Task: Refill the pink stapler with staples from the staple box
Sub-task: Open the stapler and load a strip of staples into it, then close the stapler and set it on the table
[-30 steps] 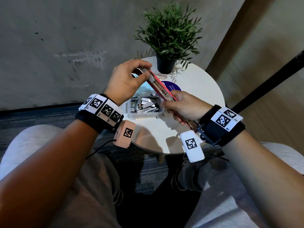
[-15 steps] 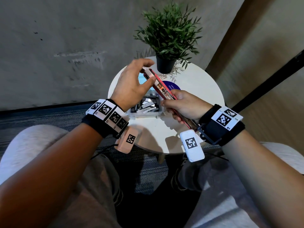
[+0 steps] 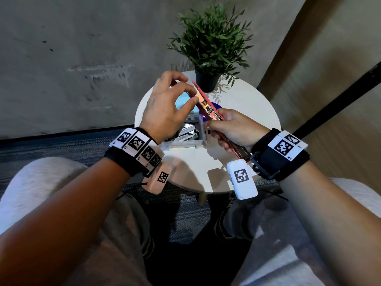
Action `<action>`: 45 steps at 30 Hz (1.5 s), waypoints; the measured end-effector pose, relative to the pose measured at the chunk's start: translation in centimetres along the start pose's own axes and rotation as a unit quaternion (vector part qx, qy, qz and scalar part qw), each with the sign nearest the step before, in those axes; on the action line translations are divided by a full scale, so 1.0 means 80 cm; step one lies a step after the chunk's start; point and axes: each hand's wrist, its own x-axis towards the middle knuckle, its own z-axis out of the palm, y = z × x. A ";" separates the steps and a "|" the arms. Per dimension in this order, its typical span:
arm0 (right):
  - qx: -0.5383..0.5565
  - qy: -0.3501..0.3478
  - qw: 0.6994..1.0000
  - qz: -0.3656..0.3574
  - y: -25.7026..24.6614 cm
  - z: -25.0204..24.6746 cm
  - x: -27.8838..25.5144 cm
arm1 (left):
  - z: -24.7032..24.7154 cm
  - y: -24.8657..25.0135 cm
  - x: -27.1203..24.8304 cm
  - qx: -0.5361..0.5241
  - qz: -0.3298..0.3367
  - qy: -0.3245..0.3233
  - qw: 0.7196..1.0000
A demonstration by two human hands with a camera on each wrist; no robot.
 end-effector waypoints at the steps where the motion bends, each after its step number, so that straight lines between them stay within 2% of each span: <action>1: 0.003 0.000 1.000 -0.001 -0.001 -0.001 -0.001 | 0.000 0.001 -0.001 0.013 0.009 0.000 1.000; 12: 0.009 0.013 1.000 0.003 0.004 -0.004 0.004 | 0.002 0.010 -0.006 0.079 0.074 -0.018 0.994; 15: 0.003 0.019 1.000 0.009 0.006 -0.004 0.006 | -0.001 0.010 -0.005 0.140 0.087 -0.028 0.986; 17: -0.004 0.020 1.000 0.010 0.006 -0.005 0.006 | -0.004 0.010 -0.002 0.207 0.076 -0.032 0.975; 19: -0.015 0.017 1.000 0.011 0.007 -0.006 0.006 | -0.008 0.007 0.001 0.230 0.049 -0.029 0.971; 22: -0.033 0.001 0.999 0.012 0.008 -0.009 0.006 | -0.013 -0.002 0.006 0.152 0.046 -0.073 0.985; 26: -0.074 -0.049 0.996 0.015 0.007 -0.014 0.002 | -0.020 -0.011 0.009 0.105 0.084 -0.169 0.976; 29: -0.077 -0.071 0.994 0.015 0.006 -0.018 -0.004 | -0.027 -0.011 0.013 0.072 0.119 -0.174 0.975; 32: -0.069 -0.085 0.994 0.018 0.002 -0.023 -0.007 | -0.033 -0.006 0.015 0.048 0.119 -0.164 0.978; 35: -0.150 -0.038 0.988 0.003 -0.004 -0.036 -0.007 | -0.030 -0.005 0.012 0.066 0.110 -0.175 0.976; 37: -0.265 0.009 0.964 0.002 -0.007 -0.052 -0.009 | -0.026 -0.006 0.008 0.072 0.091 -0.189 0.975; 39: -0.324 0.038 0.945 0.008 -0.008 -0.071 -0.011 | -0.022 -0.010 0.006 0.079 0.067 -0.194 0.975; 42: -0.281 0.075 0.957 -0.009 -0.005 -0.091 -0.012 | -0.015 -0.012 0.004 0.090 0.033 -0.196 0.976; 45: -0.194 0.133 0.969 -0.070 -0.003 -0.105 -0.014 | -0.011 -0.010 0.005 0.088 0.011 -0.197 0.976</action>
